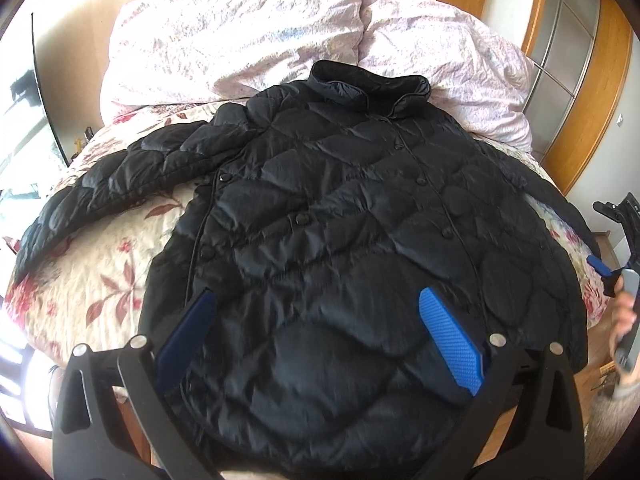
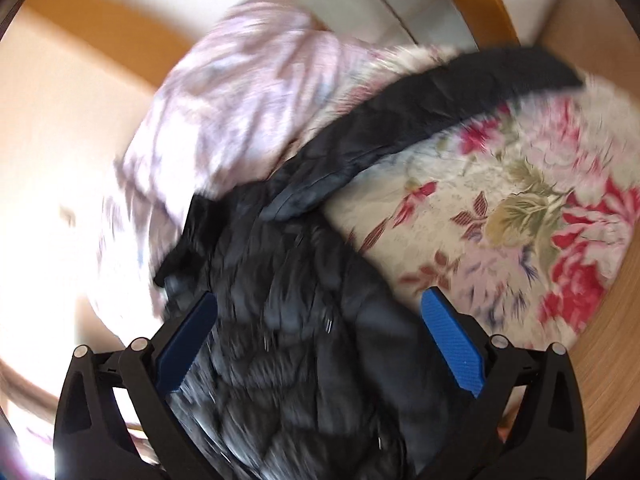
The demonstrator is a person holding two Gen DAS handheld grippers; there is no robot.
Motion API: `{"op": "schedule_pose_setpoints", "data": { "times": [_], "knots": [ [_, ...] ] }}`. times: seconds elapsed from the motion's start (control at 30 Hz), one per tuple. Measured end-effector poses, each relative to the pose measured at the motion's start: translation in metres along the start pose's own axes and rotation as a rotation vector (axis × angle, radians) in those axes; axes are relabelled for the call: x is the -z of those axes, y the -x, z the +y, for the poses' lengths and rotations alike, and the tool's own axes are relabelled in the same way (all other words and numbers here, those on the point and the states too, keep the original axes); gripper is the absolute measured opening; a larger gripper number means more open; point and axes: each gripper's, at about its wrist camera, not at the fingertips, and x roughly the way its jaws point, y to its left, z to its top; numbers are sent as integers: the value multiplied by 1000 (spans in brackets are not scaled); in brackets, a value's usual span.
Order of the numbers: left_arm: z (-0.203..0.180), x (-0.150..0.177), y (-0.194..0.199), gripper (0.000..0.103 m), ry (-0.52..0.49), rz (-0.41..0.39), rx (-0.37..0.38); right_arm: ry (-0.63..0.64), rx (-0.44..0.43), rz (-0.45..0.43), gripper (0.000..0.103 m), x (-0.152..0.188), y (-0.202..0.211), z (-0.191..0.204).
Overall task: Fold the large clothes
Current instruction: 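Grasp a jacket sleeve with the right tool and lift it up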
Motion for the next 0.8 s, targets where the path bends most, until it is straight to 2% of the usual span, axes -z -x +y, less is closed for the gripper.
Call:
{"op": "schedule_pose_setpoints", "data": {
  "times": [0.1, 0.17, 0.37, 0.63, 0.73, 0.8],
  "knots": [
    [8, -10, -11, 101, 43, -16, -1, -126, 4, -7, 91, -30, -16, -23],
    [16, -16, -17, 101, 84, -39, 34, -196, 27, -40, 85, -54, -25, -40],
    [24, -29, -35, 101, 129, -20, 88, -334, 63, -105, 70, -92, -45, -73],
    [24, -34, -51, 101, 113, -37, 69, -381, 130, -188, 58, -113, -49, -92],
    [23, -35, -55, 101, 99, -44, 59, -364, 193, -228, 48, -120, -49, -93],
    [23, -35, -57, 101, 97, -44, 50, -354, 215, -240, 38, -123, -47, -96]
  ]
}}
